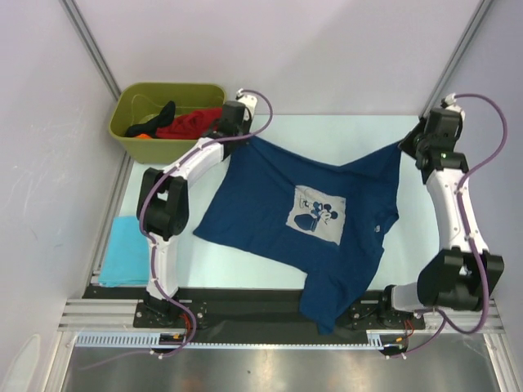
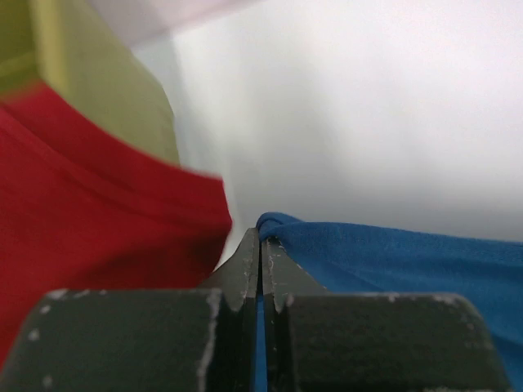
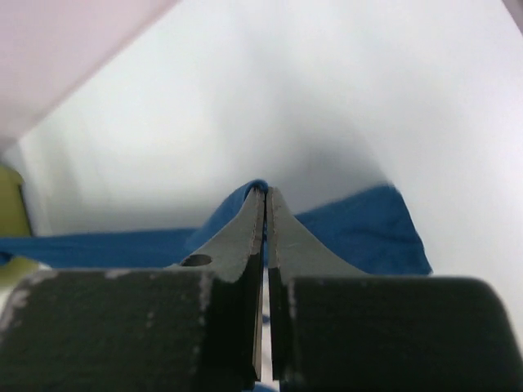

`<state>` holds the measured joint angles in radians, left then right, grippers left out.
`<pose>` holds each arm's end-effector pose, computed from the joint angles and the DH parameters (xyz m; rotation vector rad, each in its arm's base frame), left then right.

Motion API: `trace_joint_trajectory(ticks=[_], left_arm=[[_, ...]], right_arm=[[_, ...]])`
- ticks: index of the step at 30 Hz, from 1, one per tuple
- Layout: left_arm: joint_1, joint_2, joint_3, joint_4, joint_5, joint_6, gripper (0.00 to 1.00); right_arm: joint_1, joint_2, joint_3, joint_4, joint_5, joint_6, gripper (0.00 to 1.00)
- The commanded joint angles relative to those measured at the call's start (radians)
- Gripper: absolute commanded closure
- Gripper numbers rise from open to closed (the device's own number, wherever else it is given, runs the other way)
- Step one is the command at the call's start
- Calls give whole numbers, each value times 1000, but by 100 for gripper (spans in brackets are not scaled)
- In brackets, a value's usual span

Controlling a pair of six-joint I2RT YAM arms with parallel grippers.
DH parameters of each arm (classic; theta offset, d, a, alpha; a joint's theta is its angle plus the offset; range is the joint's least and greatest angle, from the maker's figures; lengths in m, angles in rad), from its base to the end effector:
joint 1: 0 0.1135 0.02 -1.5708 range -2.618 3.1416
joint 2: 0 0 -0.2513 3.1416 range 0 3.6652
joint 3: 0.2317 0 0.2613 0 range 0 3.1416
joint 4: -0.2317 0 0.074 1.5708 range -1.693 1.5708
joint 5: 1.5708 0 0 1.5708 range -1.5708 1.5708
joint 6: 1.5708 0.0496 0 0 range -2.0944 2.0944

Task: Fold and stack the t-shirts
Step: Flatten the tshirt out

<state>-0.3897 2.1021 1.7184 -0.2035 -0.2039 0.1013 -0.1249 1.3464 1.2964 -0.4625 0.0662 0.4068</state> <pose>0.4734 -0.1836 0.2227 0.4066 2.1058 0.0519 0.3257 -0.0442 0.3452 0.5863 1.9995 0.1028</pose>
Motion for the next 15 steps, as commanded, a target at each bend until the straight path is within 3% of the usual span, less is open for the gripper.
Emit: trace_joint_trajectory(ticks=[1, 5, 11, 14, 15], left_arm=[[8, -2, 107, 45, 6, -26, 99], [8, 61, 161, 131, -12, -28, 98], [8, 243, 388, 139, -23, -54, 97], [9, 314, 469, 150, -19, -58, 86], [9, 325, 489, 165, -19, -61, 77]], right_arm=[[-41, 100, 95, 152, -55, 50, 100], [-82, 218, 154, 254, -103, 61, 100], [-94, 388, 273, 311, -143, 24, 100], [-101, 444, 325, 323, -147, 15, 100], [-102, 480, 334, 335, -147, 15, 100]])
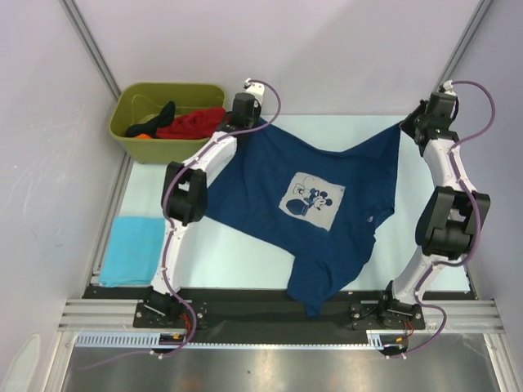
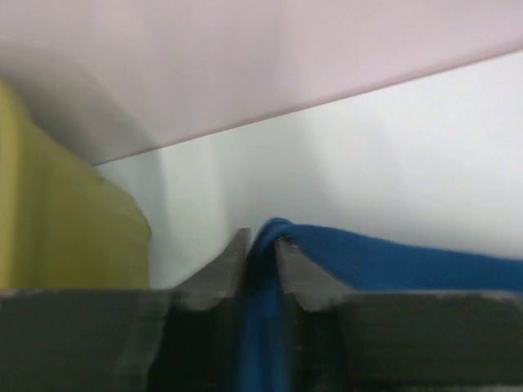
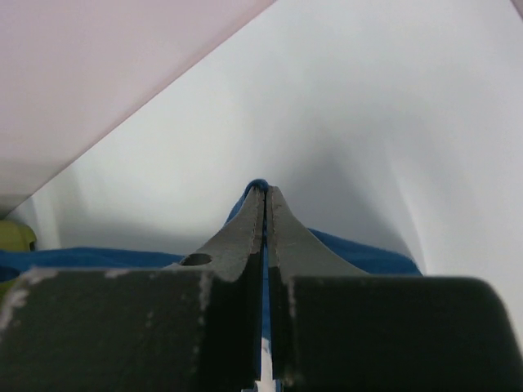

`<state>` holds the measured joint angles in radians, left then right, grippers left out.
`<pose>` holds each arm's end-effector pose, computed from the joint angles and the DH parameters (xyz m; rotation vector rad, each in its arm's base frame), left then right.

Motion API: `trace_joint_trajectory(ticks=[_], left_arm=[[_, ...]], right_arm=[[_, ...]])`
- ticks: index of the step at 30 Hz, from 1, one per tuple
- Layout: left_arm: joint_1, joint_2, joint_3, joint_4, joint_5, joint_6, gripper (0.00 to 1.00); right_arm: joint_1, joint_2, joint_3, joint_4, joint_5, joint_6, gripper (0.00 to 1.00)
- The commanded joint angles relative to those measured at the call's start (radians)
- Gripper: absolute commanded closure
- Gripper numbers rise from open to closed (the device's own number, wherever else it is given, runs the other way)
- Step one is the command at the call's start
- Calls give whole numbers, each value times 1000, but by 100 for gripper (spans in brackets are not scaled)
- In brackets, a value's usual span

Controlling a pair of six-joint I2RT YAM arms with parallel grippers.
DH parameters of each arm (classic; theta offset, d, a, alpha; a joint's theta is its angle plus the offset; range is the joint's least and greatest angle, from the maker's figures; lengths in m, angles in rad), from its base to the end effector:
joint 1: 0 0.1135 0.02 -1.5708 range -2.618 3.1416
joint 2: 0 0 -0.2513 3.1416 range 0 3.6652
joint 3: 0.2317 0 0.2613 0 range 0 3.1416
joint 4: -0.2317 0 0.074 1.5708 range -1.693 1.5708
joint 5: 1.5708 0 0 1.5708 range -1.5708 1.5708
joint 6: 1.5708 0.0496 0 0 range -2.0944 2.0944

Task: Fold and stack the t-shirts
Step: Flatten the tshirt out

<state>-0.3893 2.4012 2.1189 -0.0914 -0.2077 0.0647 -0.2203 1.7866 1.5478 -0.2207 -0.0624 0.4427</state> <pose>0.5410 -0.2109 0.2251 0.3009 1.9126 -0.0142 0.4357 -0.0944 0.3023 0.6250 1.9370 0.2033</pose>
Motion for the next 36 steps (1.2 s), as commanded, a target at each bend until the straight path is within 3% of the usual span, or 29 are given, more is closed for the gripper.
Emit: trace_joint_trajectory(ticks=[1, 5, 6, 8, 10, 12, 13, 16, 17, 18, 19, 20, 23, 27, 33, 36], left_arm=[[10, 50, 99, 62, -22, -31, 67], [17, 76, 190, 41, -93, -87, 22], [17, 61, 196, 32, -94, -97, 3], [14, 3, 200, 6, -47, -129, 0], [3, -43, 178, -22, -25, -118, 0], [-16, -130, 123, -57, 33, -117, 0], [-19, -172, 86, -57, 68, -132, 0], [-43, -315, -69, -77, 113, -146, 0], [-57, -348, -114, -83, 119, -151, 2], [-75, -458, -248, -109, 134, -157, 7], [-88, -502, -298, -117, 133, -157, 9], [-111, -540, -347, -143, 125, -155, 11], [-138, -689, -522, -189, 128, -201, 20], [-140, -838, -749, -269, 156, -317, 25], [-140, -863, -850, -465, 200, -416, 20], [-143, -875, -955, -452, 352, -500, 21]], right_arm=[[-8, 59, 90, 104, -22, -22, 100], [-17, 198, 185, 113, -16, -19, 93], [-22, 232, 272, 74, -17, -16, 92], [-27, 348, 369, 14, -19, -21, 77], [-30, 487, 617, -199, -2, -16, 63], [-31, 589, 824, -472, 7, -7, 59], [-31, 629, 986, -556, 12, 2, 46], [-40, 672, 1048, -799, 18, 27, 40], [-34, 581, 920, -819, 44, 33, 39], [-19, 439, 671, -748, 38, 75, 37], [-7, 365, 558, -712, 38, 92, 36], [5, 223, 332, -677, 39, 102, 36], [85, 59, 44, -599, 100, 131, 35], [209, -168, -220, -601, 44, 160, 34], [305, -429, -538, -581, -77, 188, 34], [317, -538, -643, -611, -85, 191, 33]])
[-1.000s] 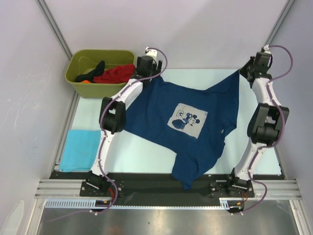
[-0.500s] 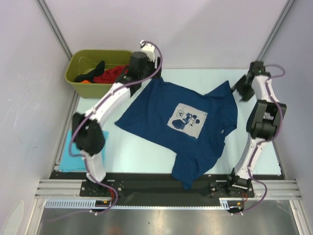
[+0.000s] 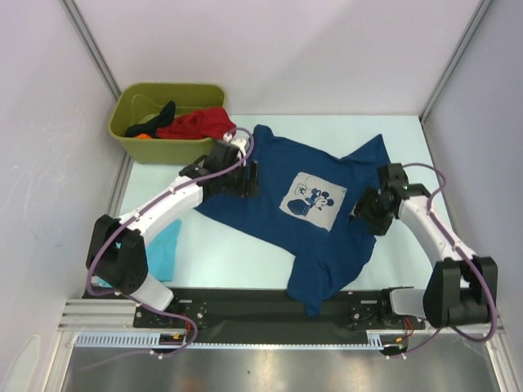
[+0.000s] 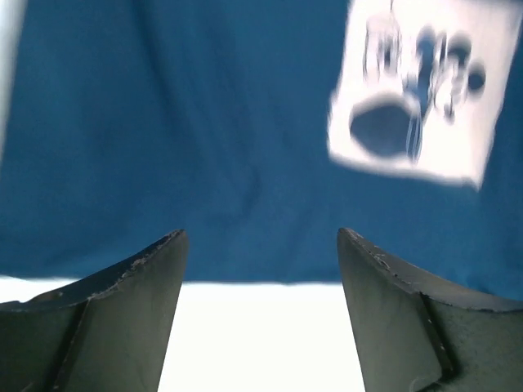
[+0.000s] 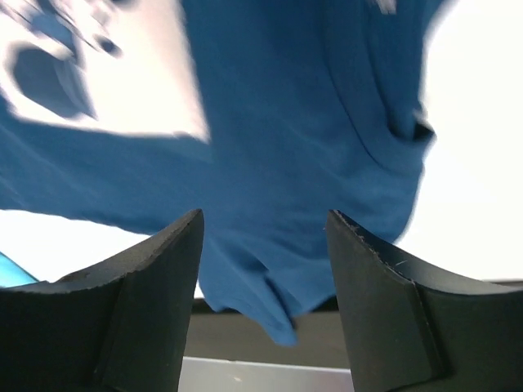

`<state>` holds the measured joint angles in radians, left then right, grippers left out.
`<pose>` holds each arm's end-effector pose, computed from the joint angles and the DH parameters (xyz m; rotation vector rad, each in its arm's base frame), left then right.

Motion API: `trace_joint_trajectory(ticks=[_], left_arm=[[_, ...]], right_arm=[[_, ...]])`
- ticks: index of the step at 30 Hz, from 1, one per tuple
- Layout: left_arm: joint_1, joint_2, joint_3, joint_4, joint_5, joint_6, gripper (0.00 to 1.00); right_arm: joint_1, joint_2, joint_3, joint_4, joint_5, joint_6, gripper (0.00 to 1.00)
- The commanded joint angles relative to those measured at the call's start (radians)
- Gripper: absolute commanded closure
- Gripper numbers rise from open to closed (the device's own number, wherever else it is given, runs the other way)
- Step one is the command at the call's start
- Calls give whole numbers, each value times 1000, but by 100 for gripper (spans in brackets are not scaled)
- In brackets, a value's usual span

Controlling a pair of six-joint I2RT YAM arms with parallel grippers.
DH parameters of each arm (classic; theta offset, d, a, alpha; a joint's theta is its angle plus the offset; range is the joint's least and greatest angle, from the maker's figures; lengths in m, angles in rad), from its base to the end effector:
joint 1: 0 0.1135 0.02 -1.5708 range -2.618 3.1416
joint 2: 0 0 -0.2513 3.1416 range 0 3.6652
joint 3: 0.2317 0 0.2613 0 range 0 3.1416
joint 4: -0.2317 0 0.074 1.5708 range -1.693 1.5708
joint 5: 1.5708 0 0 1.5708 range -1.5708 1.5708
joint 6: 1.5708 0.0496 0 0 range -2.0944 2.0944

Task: Fold and stack the t-shirts
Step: Flatten the tshirt out

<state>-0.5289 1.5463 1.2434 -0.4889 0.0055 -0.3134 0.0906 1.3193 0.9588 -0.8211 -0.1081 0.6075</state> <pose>0.3118 -0.1826 0.2582 0.2610 2.3872 -0.4090 0.2618 0.0292 0.2092 0.6853 2.7087 0.3304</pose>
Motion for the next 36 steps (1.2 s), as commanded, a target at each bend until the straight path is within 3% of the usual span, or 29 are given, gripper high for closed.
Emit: trace_joint_trajectory(ticks=[1, 3, 8, 11, 15, 19, 22, 30, 36], left_arm=[[-9, -25, -117, -24, 163, -136, 21], [-6, -19, -176, 16, 150, -151, 19], [62, 44, -131, 51, 132, -90, 22], [107, 116, -56, 10, 85, -67, 22], [187, 215, -10, -30, 44, -159, 22], [273, 210, -56, -15, 31, -222, 26], [297, 173, -93, 3, -34, -205, 26], [354, 265, -68, 21, 45, -231, 33], [372, 336, -1, -11, 8, -227, 43]], right_arm=[[6, -96, -77, -15, -30, 28, 33], [-5, -133, -132, -24, 4, 31, 32], [-83, -132, -138, 28, 17, 21, 33], [-121, -43, -74, 33, 68, 24, 33], [-156, 99, 15, 33, 126, 41, 32], [-210, 170, 44, 75, 185, 26, 32], [-255, 237, 64, 145, 156, -23, 35], [-281, 348, 140, 128, 154, -110, 49], [-281, 345, 110, 157, 71, -101, 48]])
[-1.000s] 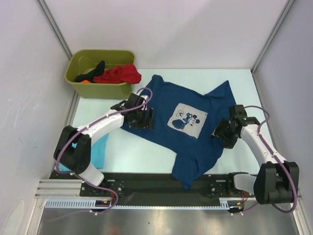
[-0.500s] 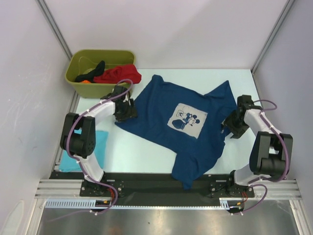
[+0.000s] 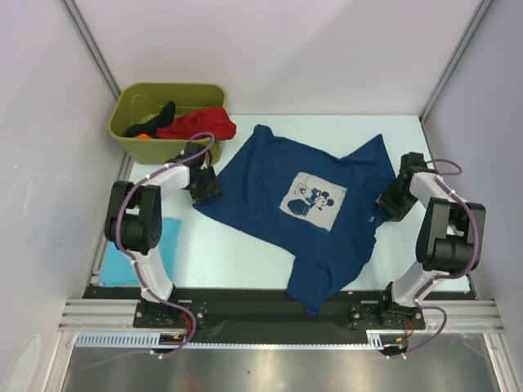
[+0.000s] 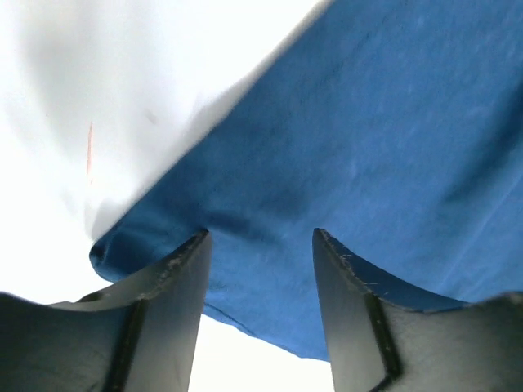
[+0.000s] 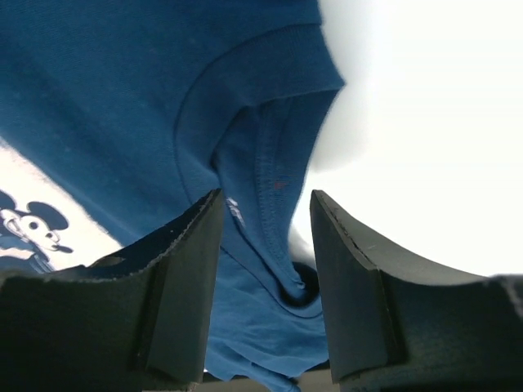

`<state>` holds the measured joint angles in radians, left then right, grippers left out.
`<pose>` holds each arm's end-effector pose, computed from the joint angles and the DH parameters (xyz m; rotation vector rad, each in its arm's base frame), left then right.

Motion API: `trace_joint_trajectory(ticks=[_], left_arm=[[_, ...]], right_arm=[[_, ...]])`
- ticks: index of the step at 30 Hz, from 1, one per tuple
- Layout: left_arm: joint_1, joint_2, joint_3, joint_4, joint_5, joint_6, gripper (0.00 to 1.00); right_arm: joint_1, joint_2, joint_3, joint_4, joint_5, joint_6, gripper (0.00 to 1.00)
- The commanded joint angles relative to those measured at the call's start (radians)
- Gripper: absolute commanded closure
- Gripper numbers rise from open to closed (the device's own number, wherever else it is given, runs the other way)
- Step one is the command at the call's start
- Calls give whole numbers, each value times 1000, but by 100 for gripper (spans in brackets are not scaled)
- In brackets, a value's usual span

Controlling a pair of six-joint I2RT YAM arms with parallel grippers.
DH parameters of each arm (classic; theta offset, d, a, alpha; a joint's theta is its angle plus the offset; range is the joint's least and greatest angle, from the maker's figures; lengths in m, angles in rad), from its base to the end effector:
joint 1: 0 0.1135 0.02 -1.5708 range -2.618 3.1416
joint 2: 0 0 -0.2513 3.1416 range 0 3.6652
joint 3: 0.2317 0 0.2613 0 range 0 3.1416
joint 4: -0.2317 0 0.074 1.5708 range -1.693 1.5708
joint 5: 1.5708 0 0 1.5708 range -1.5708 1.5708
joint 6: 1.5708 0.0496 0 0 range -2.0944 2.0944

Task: Fold and stack the t-shirts
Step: Flatten the tshirt out

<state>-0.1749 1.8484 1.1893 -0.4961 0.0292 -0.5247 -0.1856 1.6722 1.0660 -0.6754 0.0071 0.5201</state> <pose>0.3706 -0.0670 0.1338 -0.4704 2.7109 -0.2366 0.3182 -0.0601 0.1495 0.9879 2.6783 0.0592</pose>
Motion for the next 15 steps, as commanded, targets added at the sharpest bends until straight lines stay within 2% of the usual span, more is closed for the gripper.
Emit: trace_joint_trajectory(ticks=[1, 9, 13, 15], left_arm=[[26, 37, 61, -24, -20, -15, 45], [29, -118, 29, -38, -97, -15, 35], [32, -195, 16, -104, -172, -12, 18], [43, -216, -13, -116, -170, -11, 18]], right_arm=[[-6, -11, 5, 1, -62, -11, 48], [-8, -66, 20, -75, -64, -28, 45], [-6, -129, 6, -163, -59, -43, 39], [-6, -152, 5, -206, -42, -49, 34]])
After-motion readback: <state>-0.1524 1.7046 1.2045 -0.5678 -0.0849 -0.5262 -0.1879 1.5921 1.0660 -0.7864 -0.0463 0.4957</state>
